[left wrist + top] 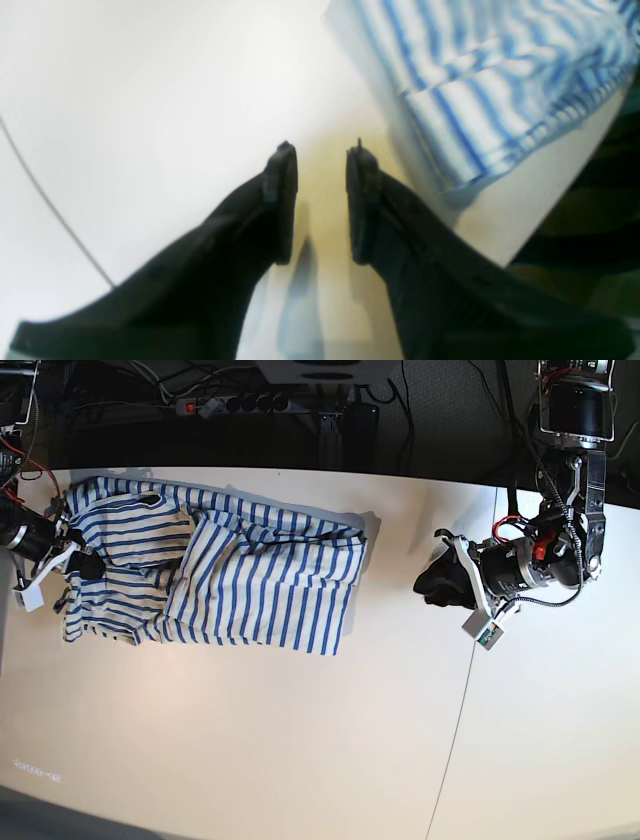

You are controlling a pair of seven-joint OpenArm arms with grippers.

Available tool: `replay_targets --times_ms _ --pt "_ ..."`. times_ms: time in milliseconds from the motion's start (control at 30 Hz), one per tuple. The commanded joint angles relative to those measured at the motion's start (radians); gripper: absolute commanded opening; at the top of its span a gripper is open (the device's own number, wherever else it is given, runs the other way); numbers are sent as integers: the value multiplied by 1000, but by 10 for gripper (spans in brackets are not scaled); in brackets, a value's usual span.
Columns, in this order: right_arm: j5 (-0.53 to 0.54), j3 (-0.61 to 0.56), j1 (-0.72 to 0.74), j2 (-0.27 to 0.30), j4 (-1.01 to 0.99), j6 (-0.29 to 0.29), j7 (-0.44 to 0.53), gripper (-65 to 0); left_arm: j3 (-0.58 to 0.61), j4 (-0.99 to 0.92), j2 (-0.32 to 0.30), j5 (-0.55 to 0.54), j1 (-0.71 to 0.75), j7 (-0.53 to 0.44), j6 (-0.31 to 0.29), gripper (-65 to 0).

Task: Fold the T-shirt properly
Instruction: 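Grasp the folded shirt with both grippers and lift it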

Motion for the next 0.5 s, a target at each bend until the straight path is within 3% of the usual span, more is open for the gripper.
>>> replay_targets --times_ms 0,267,467 --pt "25 9 14 23 50 41 14 -650 -5 -9 -2 -18 -16 -24 2 -450" --pt "25 9 14 14 328 41 -6 -650 -5 -119 73 -6 -19 -29 2 -450" --pt "24 -22 15 -25 452 41 -22 -650 -5 -130 159 31 -18 -28 2 -450"
